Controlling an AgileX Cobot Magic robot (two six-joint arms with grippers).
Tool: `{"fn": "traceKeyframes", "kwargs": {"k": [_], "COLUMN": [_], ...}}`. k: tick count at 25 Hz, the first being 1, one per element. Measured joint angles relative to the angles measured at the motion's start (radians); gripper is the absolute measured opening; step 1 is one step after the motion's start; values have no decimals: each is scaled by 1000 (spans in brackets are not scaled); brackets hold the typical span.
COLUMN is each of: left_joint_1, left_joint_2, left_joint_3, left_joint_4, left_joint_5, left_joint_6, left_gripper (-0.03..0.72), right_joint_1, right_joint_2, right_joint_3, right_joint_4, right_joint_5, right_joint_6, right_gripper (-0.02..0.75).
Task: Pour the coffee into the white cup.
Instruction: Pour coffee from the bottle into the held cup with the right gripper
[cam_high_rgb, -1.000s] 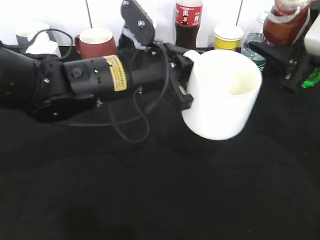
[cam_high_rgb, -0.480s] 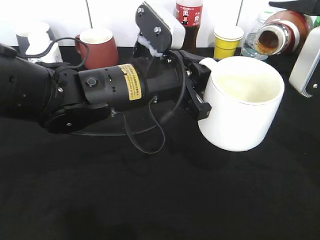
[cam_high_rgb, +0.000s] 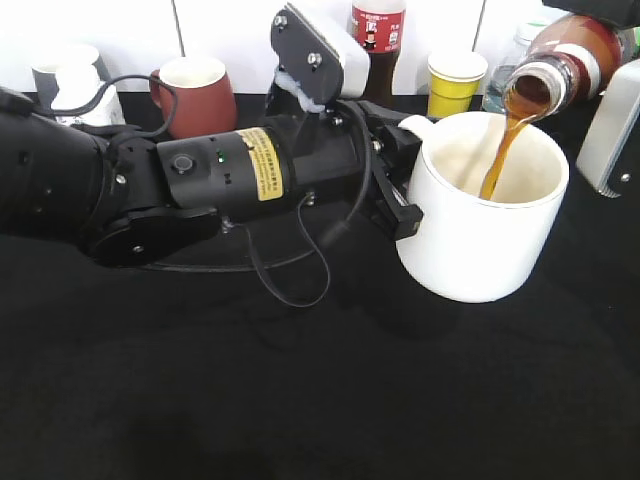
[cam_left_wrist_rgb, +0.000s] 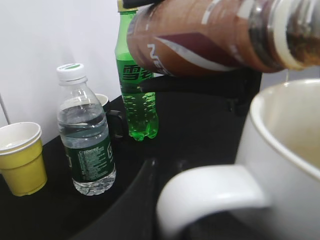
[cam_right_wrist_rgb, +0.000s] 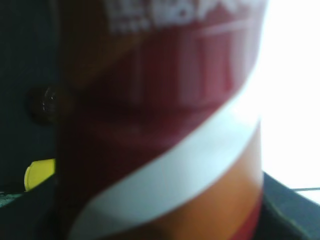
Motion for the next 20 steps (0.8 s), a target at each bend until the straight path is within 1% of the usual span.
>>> {"fn": "traceKeyframes", "kwargs": {"k": [7,20], "left_joint_1": [0,0], "left_joint_2": [0,0], "left_joint_3": [0,0], "left_joint_4": [0,1], "left_joint_5": [1,40], "left_joint_6": [-1,-2], "left_gripper": [60,60], "right_joint_1": [0,0], "right_joint_2": [0,0], "right_joint_3": [0,0], "right_joint_4": [1,6], "right_joint_5": [1,-1], "right_joint_6": [-76,-130], "right_gripper": [514,514]}}
